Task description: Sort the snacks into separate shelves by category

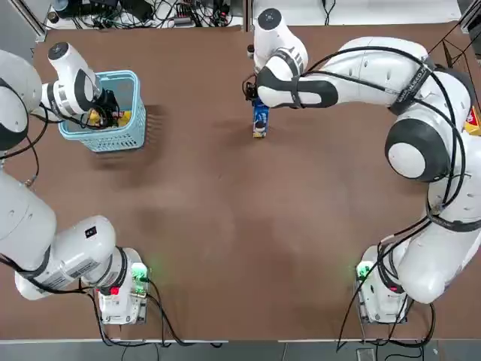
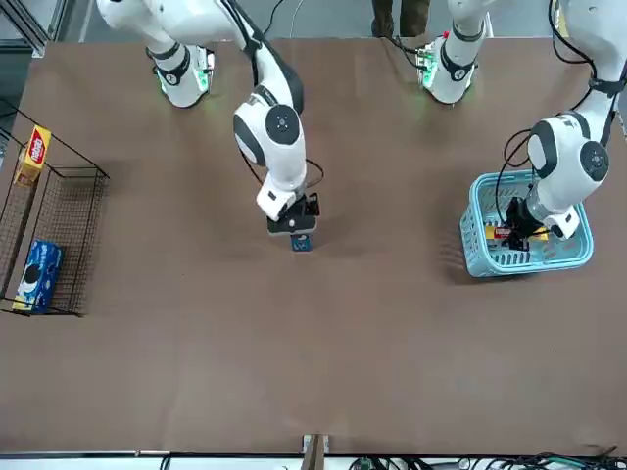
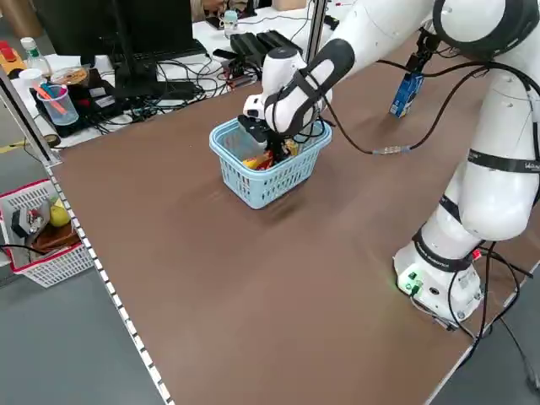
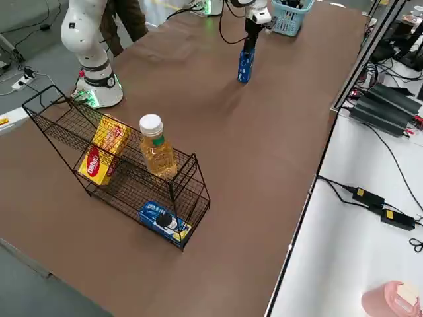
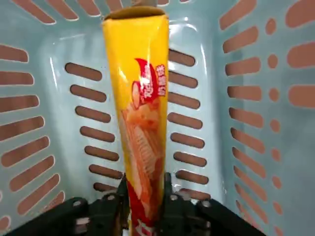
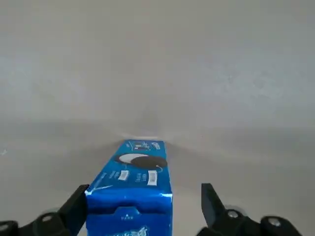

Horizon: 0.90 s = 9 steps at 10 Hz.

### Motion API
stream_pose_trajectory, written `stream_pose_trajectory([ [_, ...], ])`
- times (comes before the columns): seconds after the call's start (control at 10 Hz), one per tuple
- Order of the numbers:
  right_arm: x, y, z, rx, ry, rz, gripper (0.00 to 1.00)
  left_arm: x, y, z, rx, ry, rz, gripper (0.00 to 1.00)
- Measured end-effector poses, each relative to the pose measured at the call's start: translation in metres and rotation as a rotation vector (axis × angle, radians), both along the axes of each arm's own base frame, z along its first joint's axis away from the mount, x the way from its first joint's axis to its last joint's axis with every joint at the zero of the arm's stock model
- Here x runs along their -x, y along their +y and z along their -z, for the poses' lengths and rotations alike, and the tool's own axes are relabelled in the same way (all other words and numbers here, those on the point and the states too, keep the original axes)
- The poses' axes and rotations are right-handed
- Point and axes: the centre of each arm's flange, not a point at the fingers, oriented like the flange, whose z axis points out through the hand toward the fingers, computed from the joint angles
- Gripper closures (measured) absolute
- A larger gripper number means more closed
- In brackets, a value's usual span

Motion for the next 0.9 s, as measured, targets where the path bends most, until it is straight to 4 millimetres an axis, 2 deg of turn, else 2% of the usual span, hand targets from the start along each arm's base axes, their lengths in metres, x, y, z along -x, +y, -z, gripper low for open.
stream_pose_trajectory([
  [0.3, 0.0, 0.0, 0.0, -0.004, 0.002, 0.0, 0.08, -0.005, 0.002, -0.007, -0.005, -0.02, -0.001, 0.74],
  [0.7, 0.001, 0.001, 0.004, -0.001, -0.007, 0.002, 0.1, -0.016, 0.006, -0.055, -0.023, -0.001, 0.0, 0.74],
  [0.9, 0.0, 0.001, 0.014, 0.012, -0.017, -0.002, 0.19, -0.011, 0.005, -0.076, -0.027, 0.05, 0.0, 0.74],
])
